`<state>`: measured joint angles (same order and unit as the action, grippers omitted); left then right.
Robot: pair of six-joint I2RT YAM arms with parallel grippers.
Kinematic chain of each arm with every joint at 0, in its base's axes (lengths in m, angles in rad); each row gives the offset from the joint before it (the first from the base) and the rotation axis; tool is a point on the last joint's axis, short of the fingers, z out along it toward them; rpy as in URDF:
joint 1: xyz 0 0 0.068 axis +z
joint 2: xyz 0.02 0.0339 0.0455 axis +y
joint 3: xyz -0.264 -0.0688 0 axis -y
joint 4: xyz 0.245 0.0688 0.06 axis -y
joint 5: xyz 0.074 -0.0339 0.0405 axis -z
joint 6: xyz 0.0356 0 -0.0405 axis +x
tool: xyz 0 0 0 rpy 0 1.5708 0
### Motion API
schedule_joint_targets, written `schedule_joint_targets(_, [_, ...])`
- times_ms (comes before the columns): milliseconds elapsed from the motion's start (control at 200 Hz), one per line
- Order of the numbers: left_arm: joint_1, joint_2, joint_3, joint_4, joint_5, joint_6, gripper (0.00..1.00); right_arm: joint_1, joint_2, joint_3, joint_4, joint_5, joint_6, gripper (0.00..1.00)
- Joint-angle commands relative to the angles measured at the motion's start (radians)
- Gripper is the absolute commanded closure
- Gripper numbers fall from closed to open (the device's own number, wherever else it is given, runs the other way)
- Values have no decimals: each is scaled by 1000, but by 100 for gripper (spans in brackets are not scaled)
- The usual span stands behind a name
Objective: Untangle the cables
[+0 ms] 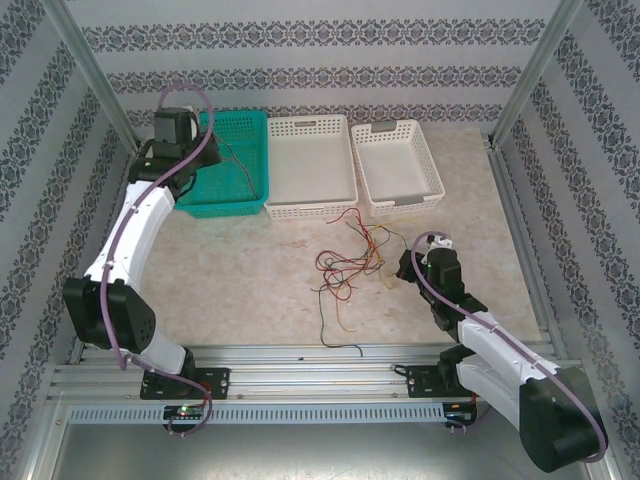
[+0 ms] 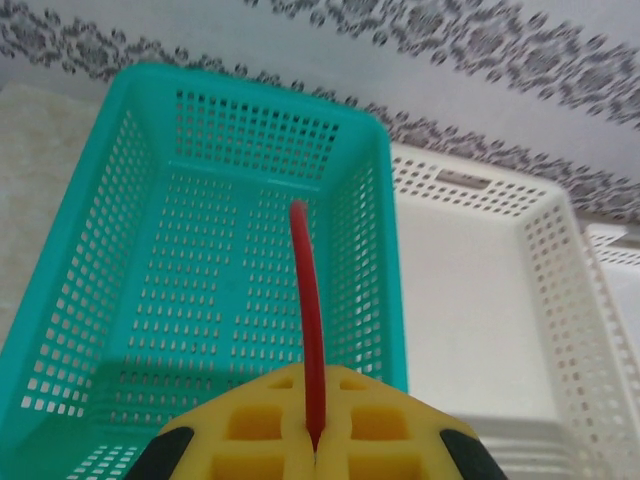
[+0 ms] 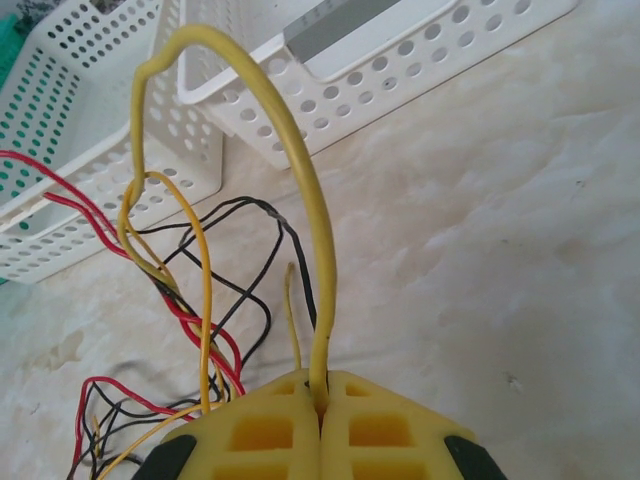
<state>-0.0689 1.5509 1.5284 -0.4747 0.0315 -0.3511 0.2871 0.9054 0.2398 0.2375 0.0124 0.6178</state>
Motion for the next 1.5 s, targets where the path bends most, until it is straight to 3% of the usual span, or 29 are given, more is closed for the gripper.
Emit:
schedule_joint_targets(0, [12,16,-52,54,-26,-7,100,17,3,15,52,-9,-31,100])
schedule_joint_targets(55, [12,22,-84,55,-20,-14,100,23,4,13,60,-12,-33,100])
schedule_joint_targets(225, [12,25,-160,42,-28,-19,65,37,10,15,76,-19,-39,100])
schedule_joint_targets(370, [12,24,-168,-2,-31,-14,53,43,2,11,89,-31,-40,100])
schedule_joint_targets(609, [12,33,-95,-123,34,-44,43,47,-4,10,91,-41,-44,100])
schedule_joint_targets(794, [-5,-103,-182,-136,137,-163,35,49,13,14,122,-80,-43,100])
schedule_joint_targets(914, [-80,-221,-285,-119,180,-236,32,57,34,16,151,-111,-41,100])
schedule_joint_targets(1124, [-310,-325,-434,7,182,-373,28,75,39,21,173,-138,-55,100])
schedule_joint_targets(1289, [-459,-255,-440,86,195,-400,26,92,15,13,193,-166,-73,100])
schedule_joint_targets(1494, [-515,-124,-365,57,169,-296,24,119,3,10,209,-192,-100,100])
